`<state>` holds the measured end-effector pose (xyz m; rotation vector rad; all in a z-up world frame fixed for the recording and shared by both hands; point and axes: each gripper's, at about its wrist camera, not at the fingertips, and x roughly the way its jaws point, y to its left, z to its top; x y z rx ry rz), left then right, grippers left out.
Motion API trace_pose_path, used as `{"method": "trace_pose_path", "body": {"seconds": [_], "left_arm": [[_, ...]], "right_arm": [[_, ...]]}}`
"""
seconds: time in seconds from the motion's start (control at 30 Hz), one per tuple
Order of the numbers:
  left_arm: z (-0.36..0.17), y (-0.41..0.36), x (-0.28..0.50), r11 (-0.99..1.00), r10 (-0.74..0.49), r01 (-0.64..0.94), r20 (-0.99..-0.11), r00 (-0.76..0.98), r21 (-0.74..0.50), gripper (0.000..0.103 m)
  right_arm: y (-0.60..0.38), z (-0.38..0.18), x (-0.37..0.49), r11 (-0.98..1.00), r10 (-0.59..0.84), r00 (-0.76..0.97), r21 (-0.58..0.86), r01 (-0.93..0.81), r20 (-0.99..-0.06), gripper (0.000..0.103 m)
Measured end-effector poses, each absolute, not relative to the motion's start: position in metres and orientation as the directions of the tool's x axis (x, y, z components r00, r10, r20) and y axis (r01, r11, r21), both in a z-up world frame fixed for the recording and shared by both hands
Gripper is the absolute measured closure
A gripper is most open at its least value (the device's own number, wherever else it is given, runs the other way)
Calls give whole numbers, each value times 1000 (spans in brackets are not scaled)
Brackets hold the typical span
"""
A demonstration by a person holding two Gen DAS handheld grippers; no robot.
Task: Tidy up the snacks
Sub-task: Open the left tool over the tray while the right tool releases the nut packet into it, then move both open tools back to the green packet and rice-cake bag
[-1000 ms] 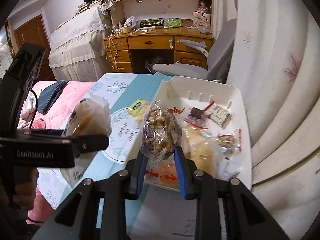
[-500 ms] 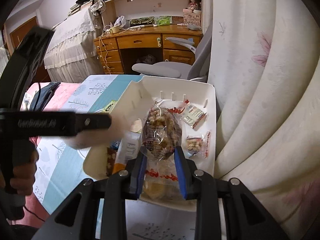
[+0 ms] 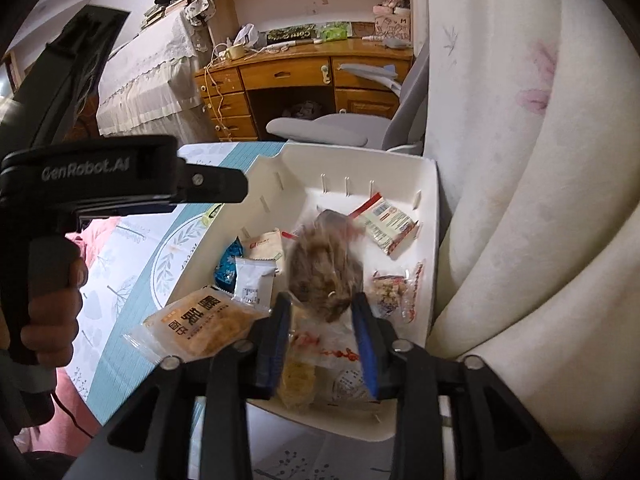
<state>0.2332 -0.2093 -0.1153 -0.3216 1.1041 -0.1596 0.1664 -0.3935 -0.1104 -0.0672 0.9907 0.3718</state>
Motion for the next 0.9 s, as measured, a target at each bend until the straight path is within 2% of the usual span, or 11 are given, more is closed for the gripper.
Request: {"method": "trace_pose_path", "body": {"seconds": [0.07, 0.57, 0.9], "left_arm": [[-117, -204, 230, 942, -281, -43, -851, 445, -333, 12], [-148, -143, 187, 927, -236, -174, -877, 419, -333, 12], [-162, -87, 159, 904, -218, -249, -876, 429, -347, 12]], "right_arm": [[-392, -110, 166, 937, 275, 493, 114, -331, -826, 45], [-385, -120, 144, 962, 263, 419, 201, -186, -869, 45], [-356, -126, 112, 953, 293, 378, 239, -184, -878, 45]]}}
